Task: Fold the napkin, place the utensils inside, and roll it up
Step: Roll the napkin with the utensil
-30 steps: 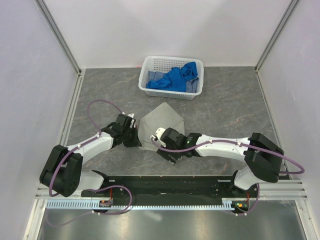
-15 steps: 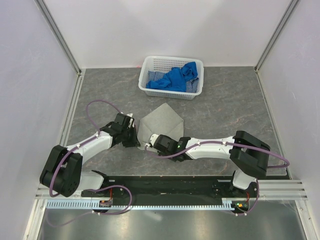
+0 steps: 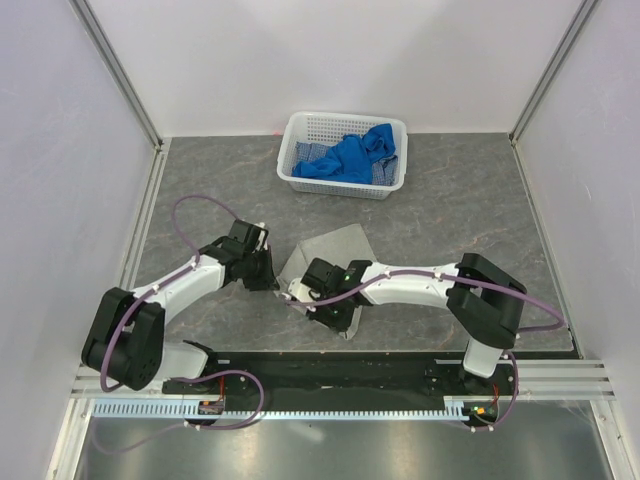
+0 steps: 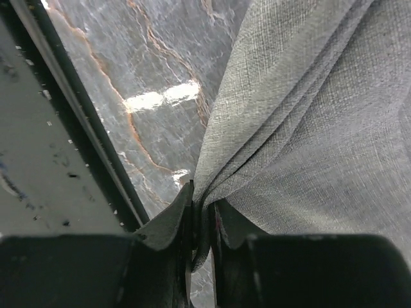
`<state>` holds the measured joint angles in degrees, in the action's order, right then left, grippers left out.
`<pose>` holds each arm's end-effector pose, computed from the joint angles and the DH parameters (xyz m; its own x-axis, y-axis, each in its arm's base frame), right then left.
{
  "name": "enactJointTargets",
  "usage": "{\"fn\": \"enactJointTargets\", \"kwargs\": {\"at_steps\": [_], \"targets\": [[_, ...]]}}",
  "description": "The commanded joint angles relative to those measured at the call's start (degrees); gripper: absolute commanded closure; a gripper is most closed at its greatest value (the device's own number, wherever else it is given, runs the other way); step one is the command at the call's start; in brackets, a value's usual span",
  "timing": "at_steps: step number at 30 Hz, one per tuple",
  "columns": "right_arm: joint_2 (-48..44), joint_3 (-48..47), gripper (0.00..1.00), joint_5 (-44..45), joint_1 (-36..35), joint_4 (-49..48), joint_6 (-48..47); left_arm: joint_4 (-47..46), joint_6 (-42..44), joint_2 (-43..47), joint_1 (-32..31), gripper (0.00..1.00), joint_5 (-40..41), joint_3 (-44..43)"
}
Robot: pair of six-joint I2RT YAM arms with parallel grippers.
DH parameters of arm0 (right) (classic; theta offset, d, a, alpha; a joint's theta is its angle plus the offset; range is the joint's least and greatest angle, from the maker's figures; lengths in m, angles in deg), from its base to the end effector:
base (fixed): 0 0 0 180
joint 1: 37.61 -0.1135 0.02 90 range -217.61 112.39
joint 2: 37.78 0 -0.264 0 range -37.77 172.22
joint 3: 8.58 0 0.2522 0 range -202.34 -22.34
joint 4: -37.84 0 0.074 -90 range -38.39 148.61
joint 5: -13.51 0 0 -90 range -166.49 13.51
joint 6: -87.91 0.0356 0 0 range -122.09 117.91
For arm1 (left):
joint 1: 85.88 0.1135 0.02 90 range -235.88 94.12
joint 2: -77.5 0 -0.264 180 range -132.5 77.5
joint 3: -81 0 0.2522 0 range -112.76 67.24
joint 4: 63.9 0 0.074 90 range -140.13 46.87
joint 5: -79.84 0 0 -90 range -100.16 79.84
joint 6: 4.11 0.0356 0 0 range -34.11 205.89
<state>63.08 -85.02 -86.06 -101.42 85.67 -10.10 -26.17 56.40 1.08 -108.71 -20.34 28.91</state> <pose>0.1415 0.3011 0.1646 -0.2898 -0.9006 -0.3240 -0.9569 0.2668 0.1143 0.2177 -0.0985 0.1699 -0.9343 -0.1324 -0.3310 -0.0020 0.9304 -0.3666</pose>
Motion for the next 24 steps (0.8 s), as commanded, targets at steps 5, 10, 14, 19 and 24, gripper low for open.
{"fn": "enactJointTargets", "kwargs": {"at_steps": [5,10,14,19,24], "targets": [[4.52,1.85,0.79,-16.01,6.50,-0.40,-2.54,1.26,2.78,-3.12,0.68,0.98,0.24,-2.98],[1.89,0.02,0.61,-15.84,7.56,1.08,-2.01,1.17,3.48,-4.61,0.68,0.98,-0.46,-4.04],[-1.61,-2.10,0.40,-13.12,7.56,3.37,-0.34,1.61,3.92,-4.88,0.68,0.98,-0.90,-4.56],[-8.38,-3.85,0.34,-4.69,6.07,3.20,2.38,1.70,4.09,-5.31,0.59,0.98,-1.69,-4.65],[-13.58,-4.65,0.32,-2.38,3.26,1.36,5.72,1.79,4.27,-6.11,0.68,0.98,-2.13,-5.00]]}}
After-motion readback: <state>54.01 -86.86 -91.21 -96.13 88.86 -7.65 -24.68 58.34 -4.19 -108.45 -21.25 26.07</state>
